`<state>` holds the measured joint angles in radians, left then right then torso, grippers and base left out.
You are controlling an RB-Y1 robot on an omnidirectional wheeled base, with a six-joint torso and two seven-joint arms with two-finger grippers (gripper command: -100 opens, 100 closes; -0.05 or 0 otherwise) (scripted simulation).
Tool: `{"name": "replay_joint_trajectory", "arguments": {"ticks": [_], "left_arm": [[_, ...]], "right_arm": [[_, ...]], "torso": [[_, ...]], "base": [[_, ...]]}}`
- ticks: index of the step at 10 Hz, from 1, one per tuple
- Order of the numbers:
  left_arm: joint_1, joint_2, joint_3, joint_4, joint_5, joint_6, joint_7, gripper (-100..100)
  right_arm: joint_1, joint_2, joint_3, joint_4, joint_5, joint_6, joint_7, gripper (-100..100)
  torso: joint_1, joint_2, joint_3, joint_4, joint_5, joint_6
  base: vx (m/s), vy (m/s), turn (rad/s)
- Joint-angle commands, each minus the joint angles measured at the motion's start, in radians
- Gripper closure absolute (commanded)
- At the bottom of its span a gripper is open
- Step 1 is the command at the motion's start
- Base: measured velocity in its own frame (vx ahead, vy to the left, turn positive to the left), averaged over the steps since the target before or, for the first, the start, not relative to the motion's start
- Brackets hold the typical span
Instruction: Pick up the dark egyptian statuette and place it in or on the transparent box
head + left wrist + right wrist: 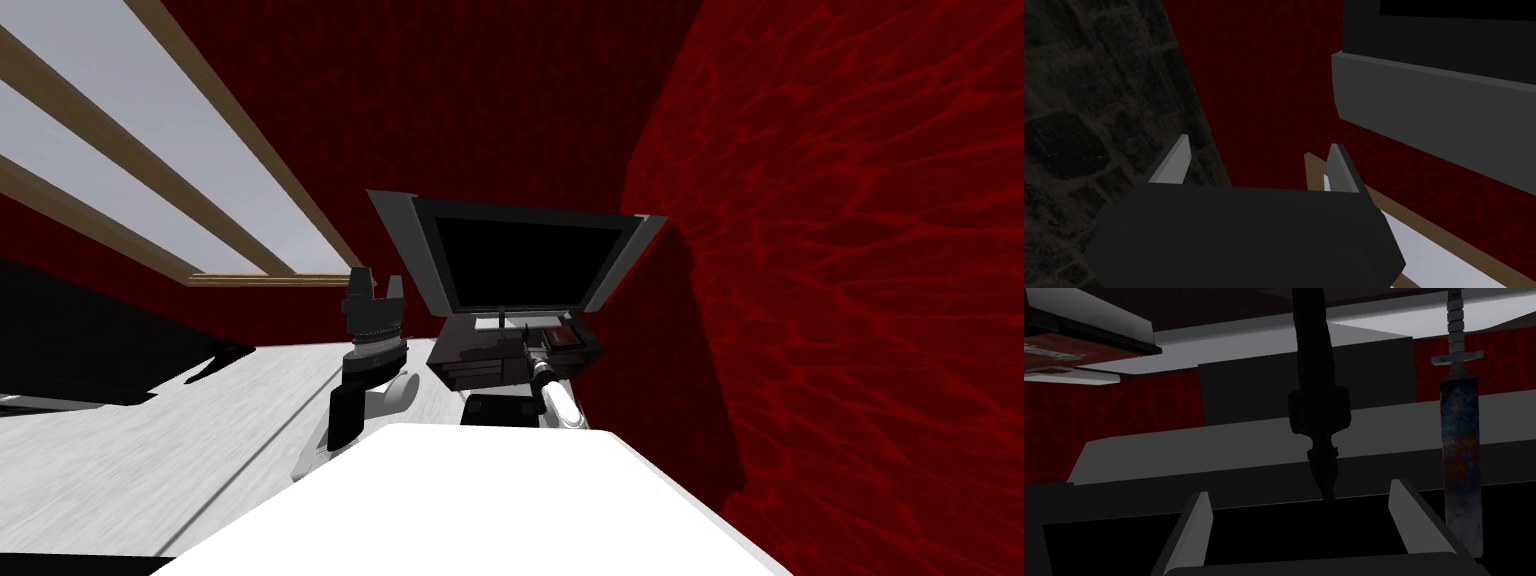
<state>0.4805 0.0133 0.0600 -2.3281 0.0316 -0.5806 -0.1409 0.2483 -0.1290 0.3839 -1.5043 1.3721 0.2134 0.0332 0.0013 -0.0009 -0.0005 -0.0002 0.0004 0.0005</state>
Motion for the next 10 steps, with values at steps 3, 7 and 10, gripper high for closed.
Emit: {"name": "replay_joint_trajectory", "arguments": {"ticks": [3, 7, 10], "left_arm": [[0.0, 0.0, 0.0, 0.0, 0.0, 0.0, 0.0, 0], [0.0, 0.0, 0.0, 0.0, 0.0, 0.0, 0.0, 0], [0.0, 0.0, 0.0, 0.0, 0.0, 0.0, 0.0, 0]], "right_arm": [[-0.012, 0.012, -0.004, 0.045, 0.096, 0.026, 0.001, -100], [-0.031, 0.031, -0.011, 0.119, 0.217, 0.072, 0.014, -100], [-0.042, 0.041, -0.019, 0.161, 0.301, 0.095, 0.021, -100]], "torso": [[0.0, 0.0, 0.0, 0.0, 0.0, 0.0], [0.001, -0.001, -0.001, 0.0, 0.0, 0.0], [0.0, -0.001, 0.0, 0.0, 0.0, 0.0]], "base": [[0.016, 0.016, 0.04], [0.027, 0.021, 0.047], [0.024, 0.018, 0.046]]}}
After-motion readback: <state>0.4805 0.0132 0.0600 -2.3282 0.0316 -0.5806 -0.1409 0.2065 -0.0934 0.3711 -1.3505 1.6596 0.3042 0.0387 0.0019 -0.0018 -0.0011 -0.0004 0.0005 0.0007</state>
